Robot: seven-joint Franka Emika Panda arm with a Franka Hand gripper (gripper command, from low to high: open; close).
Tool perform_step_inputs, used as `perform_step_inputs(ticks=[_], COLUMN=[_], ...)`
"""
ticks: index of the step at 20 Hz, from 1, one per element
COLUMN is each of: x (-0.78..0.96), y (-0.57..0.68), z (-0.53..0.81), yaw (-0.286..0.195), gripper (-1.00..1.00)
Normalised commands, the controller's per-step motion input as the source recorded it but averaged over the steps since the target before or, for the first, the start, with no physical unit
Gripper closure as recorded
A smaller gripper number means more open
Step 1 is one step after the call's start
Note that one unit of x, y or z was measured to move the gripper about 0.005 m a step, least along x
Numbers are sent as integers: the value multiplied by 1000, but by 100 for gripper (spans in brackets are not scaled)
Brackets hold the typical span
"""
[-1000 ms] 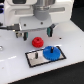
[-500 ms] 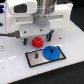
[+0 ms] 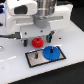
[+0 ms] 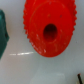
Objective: Insert the blue gear onto the right peg, followed by the red gear
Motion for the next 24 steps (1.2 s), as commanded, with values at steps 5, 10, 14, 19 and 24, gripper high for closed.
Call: perform_step_inputs(ticks=[5, 10, 14, 19, 24], x=[-158, -182, -86, 113, 366], y=[6, 7, 10, 42, 6], z=[-140, -112, 66, 472, 387], yaw=[0, 0, 0, 0, 0], gripper=[100, 100, 100, 100, 100])
